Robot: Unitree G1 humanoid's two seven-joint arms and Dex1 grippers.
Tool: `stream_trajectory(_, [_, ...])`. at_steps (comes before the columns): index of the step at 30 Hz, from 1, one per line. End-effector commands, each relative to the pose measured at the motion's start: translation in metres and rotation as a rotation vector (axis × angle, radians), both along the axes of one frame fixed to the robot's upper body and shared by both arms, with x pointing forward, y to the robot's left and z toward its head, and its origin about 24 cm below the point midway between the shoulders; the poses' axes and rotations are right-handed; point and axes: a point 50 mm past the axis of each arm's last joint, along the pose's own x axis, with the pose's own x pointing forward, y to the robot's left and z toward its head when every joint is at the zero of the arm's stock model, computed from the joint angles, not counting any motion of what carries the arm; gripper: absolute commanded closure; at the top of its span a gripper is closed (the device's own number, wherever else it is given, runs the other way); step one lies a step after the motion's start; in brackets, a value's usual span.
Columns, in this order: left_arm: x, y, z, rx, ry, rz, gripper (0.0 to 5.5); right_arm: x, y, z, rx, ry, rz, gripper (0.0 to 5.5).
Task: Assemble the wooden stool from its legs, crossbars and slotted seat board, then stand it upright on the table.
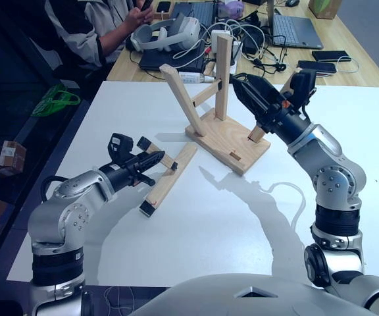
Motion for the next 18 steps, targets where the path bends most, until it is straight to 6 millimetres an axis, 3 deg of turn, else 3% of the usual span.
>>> stream_trajectory(1, [-0.004,0.003,-0.005,0.089,0.003,-0.014,5.09,-0.001,0.000,-0.003,-0.015,0.010,-0.001,2.50])
stream_trajectory(5, [-0.006,0.002,-0.010,0.119,-0.008,-0.017,5.09,-0.007,-0.004,-0.010,-0.060,0.013,-0.011,2.50])
stream_trajectory(12, [-0.013,0.003,-0.022,0.177,-0.022,-0.031,5.09,-0.041,-0.015,-0.044,-0.176,0.046,-0.088,2.50])
stream_trajectory(18, [-0.004,0.005,-0.018,0.179,-0.085,0.030,5.09,-0.055,-0.021,-0.063,-0.196,0.121,-0.123,2.50])
